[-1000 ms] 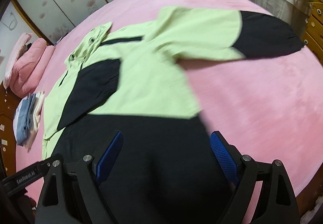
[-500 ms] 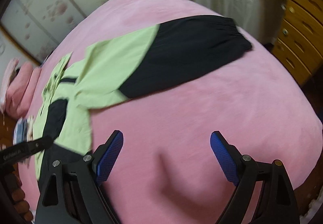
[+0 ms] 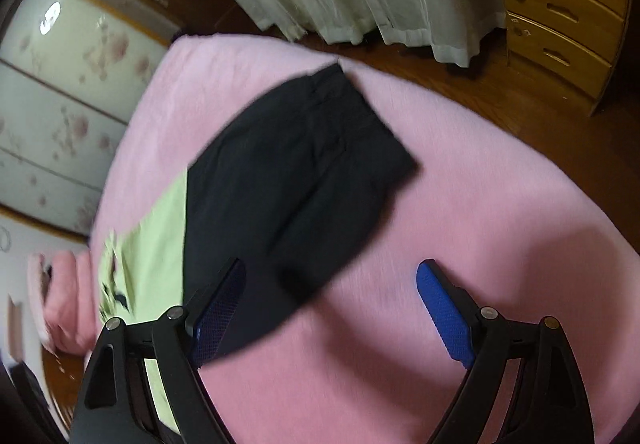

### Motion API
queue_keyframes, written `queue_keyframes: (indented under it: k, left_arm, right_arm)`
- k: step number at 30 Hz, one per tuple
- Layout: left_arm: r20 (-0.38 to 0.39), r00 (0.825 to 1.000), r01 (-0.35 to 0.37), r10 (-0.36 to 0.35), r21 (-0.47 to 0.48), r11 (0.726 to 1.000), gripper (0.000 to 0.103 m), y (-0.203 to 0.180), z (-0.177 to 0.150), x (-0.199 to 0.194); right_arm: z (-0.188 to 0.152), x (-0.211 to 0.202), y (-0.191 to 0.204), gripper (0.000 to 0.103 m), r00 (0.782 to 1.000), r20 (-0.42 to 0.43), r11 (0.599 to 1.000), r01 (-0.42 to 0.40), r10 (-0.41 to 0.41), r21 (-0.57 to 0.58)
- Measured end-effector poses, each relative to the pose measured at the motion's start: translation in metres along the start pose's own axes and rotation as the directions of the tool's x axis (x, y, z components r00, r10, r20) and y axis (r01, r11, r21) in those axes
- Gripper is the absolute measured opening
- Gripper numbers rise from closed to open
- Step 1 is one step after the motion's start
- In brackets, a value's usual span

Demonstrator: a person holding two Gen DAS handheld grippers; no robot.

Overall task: Fold large clothes
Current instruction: 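Grasp the other black sleeve cuff with the right gripper, then lift the cuff with the right gripper and fold it across the jacket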

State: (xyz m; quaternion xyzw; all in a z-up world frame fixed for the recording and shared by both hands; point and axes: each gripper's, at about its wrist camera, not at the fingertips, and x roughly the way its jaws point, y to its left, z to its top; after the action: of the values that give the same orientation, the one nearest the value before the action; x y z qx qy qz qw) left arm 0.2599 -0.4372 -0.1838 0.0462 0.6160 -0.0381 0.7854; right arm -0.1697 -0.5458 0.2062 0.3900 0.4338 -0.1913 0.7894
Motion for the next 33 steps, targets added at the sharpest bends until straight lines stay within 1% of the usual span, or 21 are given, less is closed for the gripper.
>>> queue_keyframes:
  k: [2, 3, 4, 5, 6, 7, 8, 9, 11, 12, 15, 17, 23, 26, 29, 33]
  left_arm:
    - [-0.013, 1.000, -0.001, 0.001, -0.003, 1.000, 0.069, 0.001, 0.000, 0.004]
    - [-0.021, 1.000, -0.004, 0.004, -0.006, 1.000, 0.069, 0.002, 0.000, 0.007]
    - [-0.031, 0.999, -0.010, 0.009, -0.010, 1.000, 0.069, 0.004, -0.001, 0.009]
    - [-0.038, 0.999, -0.014, 0.013, -0.013, 1.000, 0.069, 0.004, -0.002, 0.011]
    - [-0.043, 0.999, -0.015, 0.014, -0.015, 1.000, 0.069, 0.006, -0.004, 0.012]
    - [-0.049, 0.999, -0.013, 0.012, -0.018, 1.000, 0.069, 0.006, -0.005, 0.013]
    - [-0.055, 0.998, -0.011, 0.010, -0.020, 1.000, 0.069, 0.007, -0.006, 0.015]
    - [-0.059, 0.998, -0.009, 0.007, -0.021, 1.000, 0.069, 0.008, -0.007, 0.017]
    - [-0.062, 0.998, -0.002, 0.001, -0.018, 1.000, 0.069, 0.008, -0.008, 0.019]
    - [-0.062, 0.998, -0.001, 0.000, -0.015, 1.000, 0.069, 0.007, -0.008, 0.020]
    - [-0.058, 0.998, 0.004, -0.005, -0.014, 1.000, 0.069, 0.006, -0.004, 0.020]
    - [-0.054, 0.998, 0.012, -0.013, -0.019, 1.000, 0.069, 0.007, 0.000, 0.019]
    - [-0.016, 0.998, 0.056, -0.057, -0.040, 0.998, 0.069, 0.022, 0.010, 0.004]
    - [0.000, 0.997, 0.074, -0.074, -0.072, 0.995, 0.069, 0.043, 0.011, -0.004]
    - [0.026, 0.996, 0.090, -0.088, -0.112, 0.990, 0.069, 0.073, 0.009, -0.014]
    - [0.042, 0.994, 0.105, -0.100, -0.158, 0.982, 0.069, 0.126, 0.005, -0.021]
  right_arm:
    - [0.013, 0.004, -0.005, 0.082, 0.999, 0.034, 1.000, -0.028, 0.028, 0.011]
    - [0.019, 0.008, -0.008, 0.073, 0.998, 0.048, 0.999, -0.031, 0.030, 0.023]
    - [0.026, 0.013, -0.011, 0.061, 0.998, 0.057, 0.999, -0.029, 0.027, 0.039]
    - [0.027, 0.015, -0.012, 0.053, 0.998, 0.062, 0.998, -0.028, 0.025, 0.050]
    - [0.032, 0.018, -0.015, 0.036, 0.998, 0.064, 0.998, -0.022, 0.018, 0.059]
    - [0.036, 0.021, -0.017, 0.022, 0.998, 0.066, 0.998, -0.009, 0.005, 0.065]
    - [0.039, 0.023, -0.020, 0.018, 0.998, 0.068, 0.998, -0.011, 0.006, 0.068]
    - [0.041, 0.024, -0.023, 0.014, 0.997, 0.073, 0.997, -0.030, 0.025, 0.070]
    - [0.041, 0.025, -0.027, 0.011, 0.995, 0.087, 0.995, -0.063, 0.055, 0.081]
    - [0.039, 0.024, -0.026, 0.011, 0.994, 0.091, 0.995, -0.064, 0.056, 0.082]
    - [0.030, 0.019, -0.018, 0.010, 0.994, 0.106, 0.998, -0.034, 0.028, 0.058]
    - [0.030, 0.013, -0.012, 0.009, 0.992, 0.122, 0.999, -0.025, 0.019, 0.047]
    - [0.023, -0.016, 0.023, 0.009, 0.978, 0.204, 0.997, -0.062, 0.053, 0.041]
    - [0.023, -0.031, 0.054, 0.009, 0.966, 0.244, 0.996, -0.090, 0.086, 0.005]
    - [0.017, -0.044, 0.097, 0.009, 0.952, 0.277, 0.992, -0.115, 0.127, -0.057]
    - [0.004, -0.053, 0.172, 0.009, 0.933, 0.298, 0.973, -0.158, 0.203, -0.166]
